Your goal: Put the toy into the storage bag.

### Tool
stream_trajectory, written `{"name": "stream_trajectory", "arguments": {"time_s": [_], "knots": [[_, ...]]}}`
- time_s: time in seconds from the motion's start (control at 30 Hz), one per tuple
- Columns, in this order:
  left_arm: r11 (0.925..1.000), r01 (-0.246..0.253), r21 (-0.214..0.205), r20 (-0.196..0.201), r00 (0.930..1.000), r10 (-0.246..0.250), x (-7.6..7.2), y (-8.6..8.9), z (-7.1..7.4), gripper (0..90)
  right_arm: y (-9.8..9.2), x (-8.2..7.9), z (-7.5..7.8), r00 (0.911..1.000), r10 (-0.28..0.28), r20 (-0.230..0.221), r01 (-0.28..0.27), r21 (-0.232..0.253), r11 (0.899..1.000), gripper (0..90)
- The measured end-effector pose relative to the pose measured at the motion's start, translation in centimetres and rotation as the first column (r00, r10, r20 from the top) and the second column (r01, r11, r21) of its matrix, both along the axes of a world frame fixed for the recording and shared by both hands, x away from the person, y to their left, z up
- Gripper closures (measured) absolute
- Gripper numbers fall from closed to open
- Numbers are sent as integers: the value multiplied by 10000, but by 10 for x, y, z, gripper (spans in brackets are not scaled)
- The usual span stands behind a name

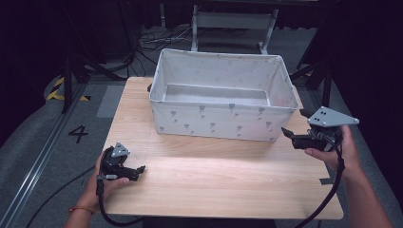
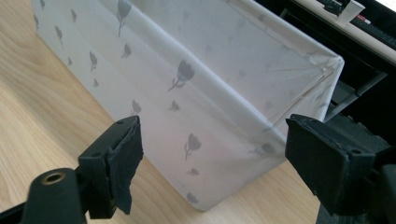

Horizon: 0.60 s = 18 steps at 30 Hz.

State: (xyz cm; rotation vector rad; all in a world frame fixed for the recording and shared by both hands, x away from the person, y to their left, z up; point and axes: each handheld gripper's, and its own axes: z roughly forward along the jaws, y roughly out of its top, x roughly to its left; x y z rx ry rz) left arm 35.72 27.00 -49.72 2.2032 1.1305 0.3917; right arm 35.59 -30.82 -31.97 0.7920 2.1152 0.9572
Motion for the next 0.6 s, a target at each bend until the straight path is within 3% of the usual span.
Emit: {"name": "stream_trajectory", "arguments": {"time_s": [0.1,0.23,0.37,0.6], "knots": [[10000,-18,1,8,10000,18,0,0,0,5,-3,-5,-13,9999,-104,-34,103,-221,9997,194],[10000,-13,-23,36,10000,13,0,0,0,5,-8,-9,-31,9995,-78,-320,72,-170,9998,197],[10000,-14,-25,36,10000,14,0,0,0,5,-13,-12,-53,9978,-107,-651,80,-419,9991,195],[10000,-91,-6,36,10000,91,-2,0,0,5,-25,-17,-83,9938,-160,-1104,159,-12,9999,195]]}}
